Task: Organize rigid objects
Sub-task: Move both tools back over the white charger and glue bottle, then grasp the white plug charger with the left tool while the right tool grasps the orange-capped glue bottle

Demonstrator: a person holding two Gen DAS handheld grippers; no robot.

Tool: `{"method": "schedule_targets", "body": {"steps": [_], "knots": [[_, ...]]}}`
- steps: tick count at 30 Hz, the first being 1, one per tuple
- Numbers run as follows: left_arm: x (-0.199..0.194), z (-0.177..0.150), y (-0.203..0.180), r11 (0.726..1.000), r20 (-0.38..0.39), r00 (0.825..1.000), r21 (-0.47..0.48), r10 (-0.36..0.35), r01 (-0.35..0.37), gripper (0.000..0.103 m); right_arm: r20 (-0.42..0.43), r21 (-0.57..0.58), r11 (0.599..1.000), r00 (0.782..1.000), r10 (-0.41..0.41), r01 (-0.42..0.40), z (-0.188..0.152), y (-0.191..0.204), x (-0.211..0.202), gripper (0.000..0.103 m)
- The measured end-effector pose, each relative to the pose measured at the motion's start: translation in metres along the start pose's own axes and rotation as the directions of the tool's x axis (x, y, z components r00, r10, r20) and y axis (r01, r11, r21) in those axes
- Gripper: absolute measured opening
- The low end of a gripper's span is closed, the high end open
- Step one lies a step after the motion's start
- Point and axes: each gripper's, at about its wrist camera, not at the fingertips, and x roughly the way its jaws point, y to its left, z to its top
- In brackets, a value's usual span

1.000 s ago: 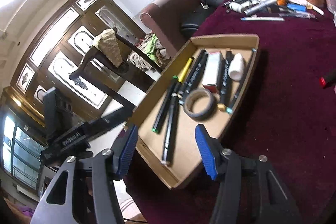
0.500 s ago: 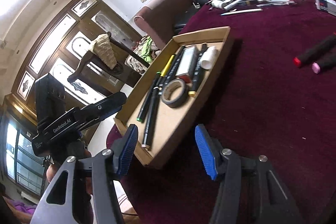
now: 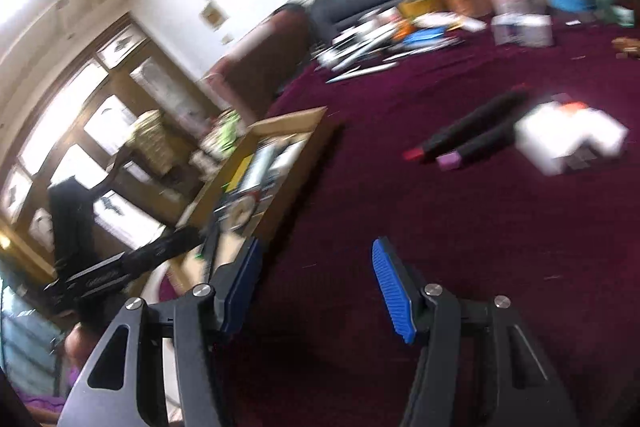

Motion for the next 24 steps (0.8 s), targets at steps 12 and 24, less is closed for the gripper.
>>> {"method": "schedule_targets", "body": {"steps": [12, 24], "knots": [[0.044, -0.033, -0.080, 0.973, -0.165, 0.984, 0.207, -0.067, 0.101, 0.088, 0.132, 0.144, 0.911, 0.904, -0.406, 0.387, 0.067, -0.107, -0.039, 0.061], [0.062, -0.041, -0.097, 0.964, -0.201, 0.979, 0.263, 0.019, 0.036, 0.088, 0.112, 0.218, 0.962, 0.975, -0.194, 0.166, 0.097, -0.135, -0.007, 0.064]]}}
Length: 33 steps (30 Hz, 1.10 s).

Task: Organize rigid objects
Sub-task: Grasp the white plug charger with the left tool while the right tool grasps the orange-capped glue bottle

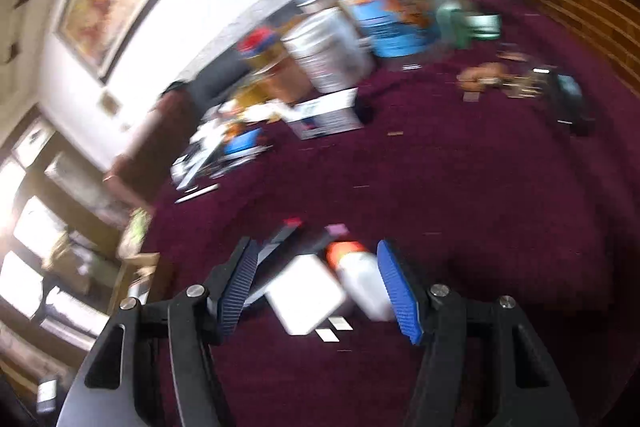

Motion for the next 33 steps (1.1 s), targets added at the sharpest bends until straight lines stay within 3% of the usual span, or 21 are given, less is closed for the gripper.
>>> {"method": "schedule_targets", "body": {"steps": [3, 7, 8, 10, 11, 13, 14, 15, 16, 18, 19, 22, 23, 25, 27, 29, 33], "knots": [[-0.001, -0.003, -0.006, 1.000, -0.001, 1.000, 0.019, 0.010, -0.010, 0.088, -0.106, -0.069, 0.997, 0.994, -0.026, 0.019, 0.003, 0.015, 0.038, 0.065], [-0.006, -0.005, -0.007, 0.999, 0.006, 1.000, 0.040, 0.025, -0.025, 0.088, -0.131, -0.152, 0.987, 0.989, -0.061, 0.041, -0.012, 0.026, 0.056, 0.066], [-0.005, -0.005, -0.005, 0.999, 0.005, 1.000, 0.029, 0.023, -0.023, 0.088, -0.138, -0.179, 0.983, 0.989, -0.055, 0.029, -0.017, 0.030, 0.056, 0.067], [-0.003, -0.002, -0.002, 1.000, 0.003, 1.000, 0.005, 0.007, -0.007, 0.088, -0.209, -0.176, 0.981, 0.977, 0.041, -0.079, -0.023, 0.034, 0.055, 0.068], [-0.002, -0.001, 0.001, 1.000, -0.002, 1.000, -0.012, -0.008, 0.008, 0.088, -0.258, -0.159, 0.974, 0.959, 0.115, -0.159, -0.027, 0.037, 0.054, 0.068], [0.000, 0.004, 0.002, 0.999, -0.004, 1.000, -0.024, -0.023, 0.023, 0.088, -0.383, -0.102, 0.932, 0.879, 0.285, -0.347, -0.040, 0.045, 0.058, 0.069], [-0.001, 0.006, 0.002, 0.999, 0.002, 1.000, -0.026, -0.029, 0.029, 0.088, -0.438, -0.079, 0.898, 0.824, 0.359, -0.433, -0.045, 0.050, 0.058, 0.069], [-0.001, 0.008, 0.001, 0.999, 0.007, 0.999, -0.025, -0.032, 0.032, 0.088, -0.455, -0.069, 0.874, 0.795, 0.401, -0.480, -0.046, 0.054, 0.055, 0.069], [-0.001, 0.011, 0.000, 0.999, 0.011, 0.999, -0.023, -0.031, 0.031, 0.088, -0.447, -0.077, 0.857, 0.786, 0.427, -0.509, -0.044, 0.057, 0.049, 0.069], [0.000, 0.016, -0.004, 0.999, 0.012, 0.999, -0.019, -0.038, 0.038, 0.088, -0.367, -0.086, 0.863, 0.821, 0.437, -0.498, -0.034, 0.051, 0.032, 0.069], [0.001, 0.019, -0.007, 0.999, 0.010, 0.999, -0.016, -0.049, 0.049, 0.088, -0.301, -0.072, 0.888, 0.858, 0.416, -0.455, -0.025, 0.039, 0.024, 0.069], [0.006, 0.029, -0.020, 0.996, 0.020, 0.996, 0.014, -0.088, 0.088, 0.088, -0.142, -0.047, 0.958, 0.951, 0.273, -0.282, -0.010, 0.007, 0.007, 0.069], [0.008, 0.034, -0.028, 0.995, 0.039, 0.995, 0.043, -0.097, 0.095, 0.088, -0.114, -0.033, 0.969, 0.964, 0.240, -0.246, -0.007, -0.001, 0.004, 0.069], [0.010, 0.043, -0.045, 0.988, 0.084, 0.991, 0.123, -0.104, 0.094, 0.088, -0.082, -0.005, 0.982, 0.979, 0.187, -0.188, -0.002, -0.016, -0.001, 0.069], [0.016, 0.054, -0.067, 0.963, 0.137, 0.983, 0.257, -0.123, 0.085, 0.088, -0.071, 0.033, 0.986, 0.983, 0.168, -0.166, -0.001, -0.029, -0.003, 0.069], [0.030, 0.065, -0.083, 0.937, 0.125, 0.985, 0.340, -0.123, 0.074, 0.088, -0.073, 0.066, 0.984, 0.983, 0.167, -0.163, -0.001, -0.033, 0.002, 0.069], [0.054, 0.083, -0.093, 0.914, 0.059, 0.988, 0.390, -0.143, 0.109, 0.088, -0.077, 0.078, 0.991, 0.990, 0.118, -0.112, 0.002, -0.041, 0.009, 0.069]]}}
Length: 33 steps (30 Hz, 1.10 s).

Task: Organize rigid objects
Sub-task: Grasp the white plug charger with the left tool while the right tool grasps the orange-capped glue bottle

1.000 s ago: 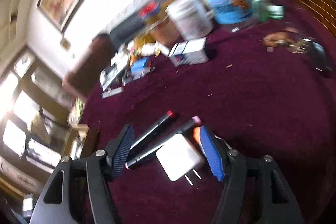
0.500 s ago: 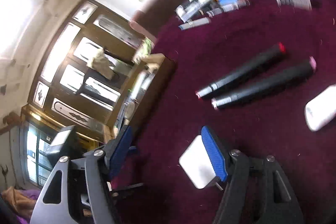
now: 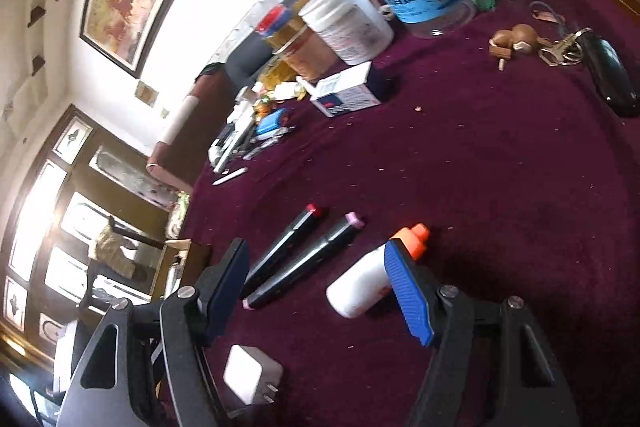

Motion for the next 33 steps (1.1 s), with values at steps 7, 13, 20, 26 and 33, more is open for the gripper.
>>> {"method": "schedule_targets", "body": {"steps": [7, 13, 20, 26, 33], "knots": [[0.015, -0.013, -0.020, 0.999, -0.065, 0.997, 0.006, -0.044, 0.044, 0.086, -0.010, -0.016, 0.996, 0.996, -0.093, 0.092, -0.002, -0.002, 0.002, 0.068], [0.001, -0.022, -0.024, 0.988, -0.077, 0.985, -0.022, -0.155, 0.154, 0.070, -0.040, -0.046, 0.983, 0.983, -0.178, 0.176, -0.007, -0.001, 0.019, 0.068], [0.016, -0.014, -0.045, 0.997, -0.024, 0.999, 0.063, -0.045, 0.046, 0.077, -0.003, -0.147, 0.949, 0.959, -0.284, 0.280, -0.014, 0.015, 0.027, 0.068], [0.007, -0.017, -0.037, 0.999, -0.031, 0.999, -0.044, -0.016, 0.015, 0.063, 0.038, -0.241, 0.909, 0.939, -0.341, 0.340, -0.018, 0.025, 0.037, 0.068], [-0.029, -0.046, 0.007, 0.978, -0.047, 0.998, -0.203, 0.042, -0.051, 0.063, 0.095, -0.289, 0.845, 0.892, -0.443, 0.450, -0.021, 0.027, 0.039, 0.027]]}}
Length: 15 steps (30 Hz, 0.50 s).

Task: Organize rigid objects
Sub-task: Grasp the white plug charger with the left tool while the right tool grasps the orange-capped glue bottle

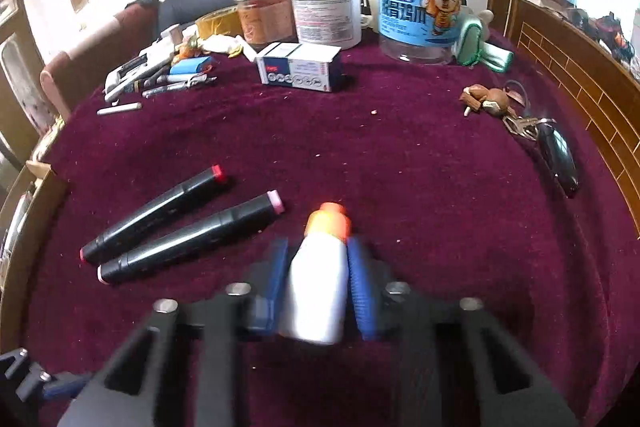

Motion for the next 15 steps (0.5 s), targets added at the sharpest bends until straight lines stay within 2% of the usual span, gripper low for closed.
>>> {"method": "schedule_targets", "body": {"steps": [5, 9, 15], "knots": [[-0.046, -0.017, 0.046, 0.990, 0.066, 0.995, -0.120, 0.077, -0.069, 0.063, 0.011, 0.058, 0.998, 0.999, 0.038, -0.038, -0.001, -0.008, -0.003, 0.027], [-0.077, -0.031, 0.074, 0.973, 0.114, 0.981, -0.186, 0.156, -0.133, 0.063, 0.013, 0.123, 0.986, 0.993, 0.116, -0.117, -0.004, -0.013, -0.004, 0.027], [-0.095, -0.047, 0.105, 0.954, 0.133, 0.965, -0.234, 0.224, -0.189, 0.064, 0.003, 0.247, 0.949, 0.980, 0.200, -0.195, -0.015, -0.023, -0.013, 0.027]]}}
